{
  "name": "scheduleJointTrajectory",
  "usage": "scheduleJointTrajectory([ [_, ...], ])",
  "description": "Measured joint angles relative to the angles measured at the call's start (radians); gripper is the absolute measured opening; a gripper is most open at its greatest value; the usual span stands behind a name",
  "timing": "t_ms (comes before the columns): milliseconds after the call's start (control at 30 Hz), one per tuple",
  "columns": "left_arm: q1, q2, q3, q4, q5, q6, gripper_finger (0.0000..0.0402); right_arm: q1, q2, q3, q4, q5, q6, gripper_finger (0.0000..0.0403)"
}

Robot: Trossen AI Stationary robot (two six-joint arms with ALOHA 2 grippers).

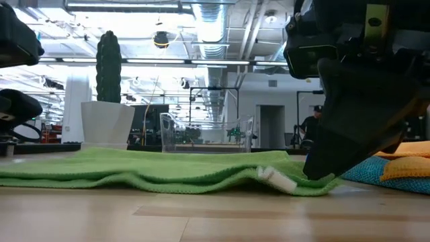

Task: Fold microfiber towels
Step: Fold the green towel

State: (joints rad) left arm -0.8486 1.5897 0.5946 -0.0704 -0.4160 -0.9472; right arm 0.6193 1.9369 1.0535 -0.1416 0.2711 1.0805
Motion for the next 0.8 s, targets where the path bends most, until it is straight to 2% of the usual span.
scheduleJointTrajectory([
  [100, -0.001, 0.009, 0.0, 0.018, 0.001, -0.006, 0.0015, 0.002, -0.028, 0.0, -0.022, -0.033, -0.015, 0.0118],
  [333, 0.001, 0.009, -0.001, 0.012, 0.027, -0.02, 0.0015, 0.016, -0.079, 0.0, -0.078, -0.035, -0.053, 0.0118],
  [467, -0.004, -0.036, -0.002, -0.024, 0.085, -0.056, 0.0015, 0.005, -0.085, 0.0, -0.05, 0.016, -0.108, 0.0118],
  [600, 0.007, -0.12, -0.006, -0.121, 0.093, -0.067, 0.0015, -0.053, -0.085, 0.0, -0.052, 0.057, -0.117, 0.0118],
  [800, 0.032, -0.212, -0.004, -0.195, 0.036, -0.118, 0.0016, -0.156, -0.086, 0.0, -0.002, 0.06, -0.215, 0.0118],
])
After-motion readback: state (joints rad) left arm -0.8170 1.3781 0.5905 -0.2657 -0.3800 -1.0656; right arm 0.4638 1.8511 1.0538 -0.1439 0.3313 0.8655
